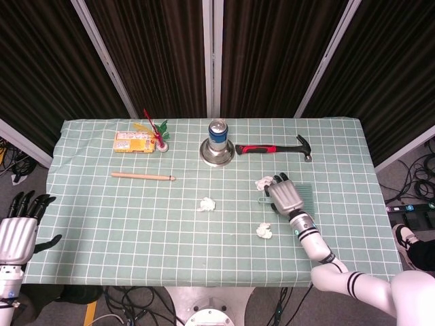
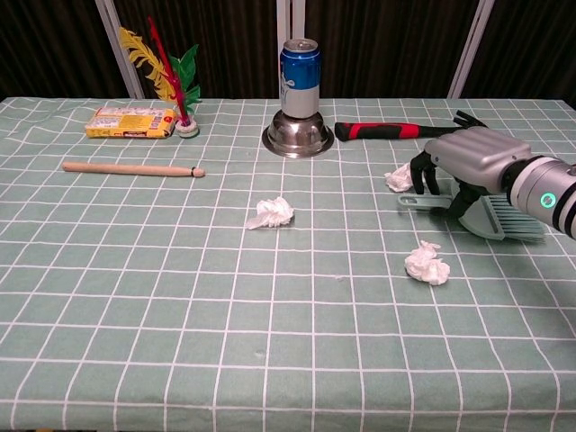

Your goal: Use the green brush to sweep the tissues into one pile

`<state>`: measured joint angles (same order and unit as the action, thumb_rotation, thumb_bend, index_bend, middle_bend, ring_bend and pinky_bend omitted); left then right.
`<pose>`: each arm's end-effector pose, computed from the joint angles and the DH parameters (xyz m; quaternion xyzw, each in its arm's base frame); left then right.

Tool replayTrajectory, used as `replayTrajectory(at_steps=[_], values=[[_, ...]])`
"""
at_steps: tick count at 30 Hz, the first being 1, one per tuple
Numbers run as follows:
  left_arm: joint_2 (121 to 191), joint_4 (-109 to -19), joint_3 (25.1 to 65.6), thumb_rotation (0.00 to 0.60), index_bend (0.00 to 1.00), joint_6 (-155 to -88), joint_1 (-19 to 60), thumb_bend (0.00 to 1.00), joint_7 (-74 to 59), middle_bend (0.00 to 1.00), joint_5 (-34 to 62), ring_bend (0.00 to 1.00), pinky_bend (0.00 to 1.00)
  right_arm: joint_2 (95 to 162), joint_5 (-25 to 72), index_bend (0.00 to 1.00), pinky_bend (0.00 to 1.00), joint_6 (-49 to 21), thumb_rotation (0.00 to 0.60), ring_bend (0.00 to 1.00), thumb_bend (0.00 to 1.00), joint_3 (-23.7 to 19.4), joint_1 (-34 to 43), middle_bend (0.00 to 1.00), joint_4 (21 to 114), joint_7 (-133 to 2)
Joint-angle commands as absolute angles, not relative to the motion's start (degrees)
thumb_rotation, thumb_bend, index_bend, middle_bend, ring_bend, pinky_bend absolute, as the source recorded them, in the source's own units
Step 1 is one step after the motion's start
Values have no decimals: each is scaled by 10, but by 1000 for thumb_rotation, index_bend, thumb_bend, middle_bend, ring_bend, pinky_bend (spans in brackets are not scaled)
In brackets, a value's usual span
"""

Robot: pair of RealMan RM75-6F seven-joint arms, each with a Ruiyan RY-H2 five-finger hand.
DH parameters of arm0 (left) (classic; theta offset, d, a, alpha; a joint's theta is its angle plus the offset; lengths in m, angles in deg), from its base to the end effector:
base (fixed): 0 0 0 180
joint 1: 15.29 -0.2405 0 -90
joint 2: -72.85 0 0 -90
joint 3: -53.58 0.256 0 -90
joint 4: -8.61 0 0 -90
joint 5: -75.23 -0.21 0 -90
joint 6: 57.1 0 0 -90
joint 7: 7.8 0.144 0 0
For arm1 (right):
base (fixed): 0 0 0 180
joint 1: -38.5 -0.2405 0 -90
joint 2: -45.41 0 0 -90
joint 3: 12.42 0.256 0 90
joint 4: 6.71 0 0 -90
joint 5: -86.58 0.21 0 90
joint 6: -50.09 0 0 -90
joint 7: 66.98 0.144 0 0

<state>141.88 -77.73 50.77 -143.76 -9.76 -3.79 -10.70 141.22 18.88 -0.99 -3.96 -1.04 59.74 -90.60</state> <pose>-0.3203 0.1856 0.1447 -0.6050 -0.3506 -0.3739 0.6093 -0.2102 -0.3558 -0.0407 0.7734 -0.3176 0.2745 0.4750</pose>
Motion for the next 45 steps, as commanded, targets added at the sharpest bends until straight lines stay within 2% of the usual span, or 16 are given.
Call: replayTrajectory(at_steps=[1,5,10,17,22,28,34,39,45], values=[[1418,-779,507,600,185,-1439,-98,0,-37,168,-107,63,60,1362,155,604,172,-10,600,211,294,-27,-8,593,634,-809],[1414,-786,508,600,185,-1438,-98,0,-30,168,-108,63,60,1328,121,604,175,12,600,211,294,-10,-19,593,628,-672],[1408,-801,507,600,185,-1439,-99,0,-17,168,-105,63,61,1329,64,605,178,24,600,211,301,-1,-48,595,574,-497],[1398,-829,504,600,185,-1445,-104,0,8,168,-99,64,60,1386,-19,609,178,3,600,212,326,-27,-95,597,432,-297],[1389,-847,505,600,185,-1444,-104,0,24,168,-97,63,60,1447,-48,615,208,6,600,240,331,-51,-131,597,314,-163],[1381,-864,503,600,185,-1442,-104,0,37,168,-92,64,60,1503,-70,620,238,-8,600,255,370,-81,-149,599,220,-39],[1378,-870,502,600,185,-1437,-102,0,43,168,-88,63,60,1539,-85,620,238,-55,600,255,378,-103,-146,600,183,43],[1378,-871,503,600,185,-1435,-101,0,42,168,-91,64,60,1563,-91,620,238,-98,600,255,378,-111,-143,601,180,66],[1379,-865,504,600,185,-1438,-104,0,34,168,-93,63,60,1597,-86,620,238,-115,600,255,378,-109,-152,602,177,57]])
